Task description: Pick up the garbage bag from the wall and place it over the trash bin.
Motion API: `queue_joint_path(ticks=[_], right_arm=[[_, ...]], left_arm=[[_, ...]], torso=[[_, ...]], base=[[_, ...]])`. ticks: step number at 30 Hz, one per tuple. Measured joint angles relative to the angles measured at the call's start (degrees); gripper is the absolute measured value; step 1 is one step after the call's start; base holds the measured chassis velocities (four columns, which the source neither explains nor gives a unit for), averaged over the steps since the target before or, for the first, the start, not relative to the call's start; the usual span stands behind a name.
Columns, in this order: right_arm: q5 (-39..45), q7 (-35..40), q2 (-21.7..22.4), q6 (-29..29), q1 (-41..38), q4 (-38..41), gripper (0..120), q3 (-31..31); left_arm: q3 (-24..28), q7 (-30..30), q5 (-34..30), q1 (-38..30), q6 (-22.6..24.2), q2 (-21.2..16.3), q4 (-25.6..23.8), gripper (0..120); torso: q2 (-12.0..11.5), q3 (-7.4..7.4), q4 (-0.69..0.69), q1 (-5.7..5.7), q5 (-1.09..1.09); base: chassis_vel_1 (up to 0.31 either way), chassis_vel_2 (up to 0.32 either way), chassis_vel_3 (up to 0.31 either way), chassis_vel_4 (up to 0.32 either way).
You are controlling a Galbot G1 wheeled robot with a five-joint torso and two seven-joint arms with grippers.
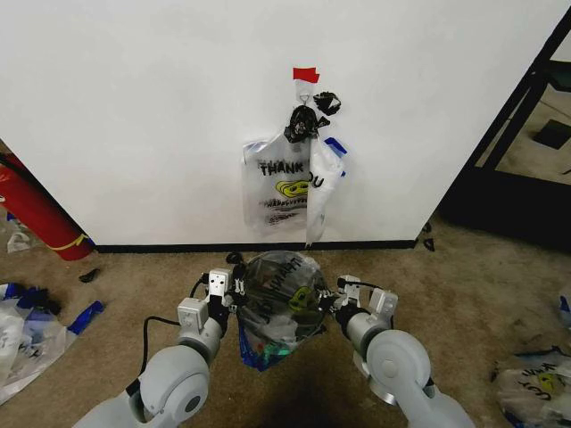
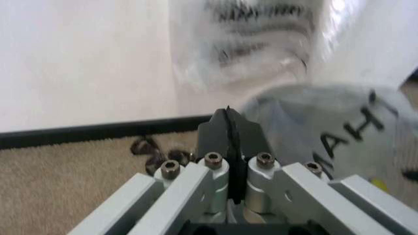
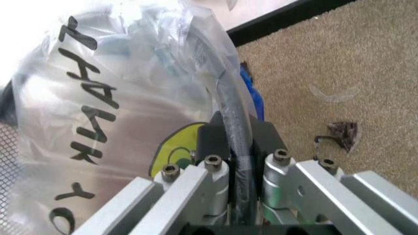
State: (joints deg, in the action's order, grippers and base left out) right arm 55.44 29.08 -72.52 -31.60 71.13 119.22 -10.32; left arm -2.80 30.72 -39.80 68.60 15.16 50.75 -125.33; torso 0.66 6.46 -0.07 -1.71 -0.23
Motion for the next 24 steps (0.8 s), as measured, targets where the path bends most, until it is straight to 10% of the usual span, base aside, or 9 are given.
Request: queue_joint_path(ticks=[24], right_arm=[[0.97, -0.10, 0.90, 0.06, 0.75, 1.33, 1, -1.13]], left_arm=[[-1.89, -1.85, -0.70, -0.44, -2.02, -1.74, 9.11, 0]], torso=[[0.00, 0.00, 0.00, 0.00, 0.00]], base=[[0.000, 0.000, 0.000, 0.000]])
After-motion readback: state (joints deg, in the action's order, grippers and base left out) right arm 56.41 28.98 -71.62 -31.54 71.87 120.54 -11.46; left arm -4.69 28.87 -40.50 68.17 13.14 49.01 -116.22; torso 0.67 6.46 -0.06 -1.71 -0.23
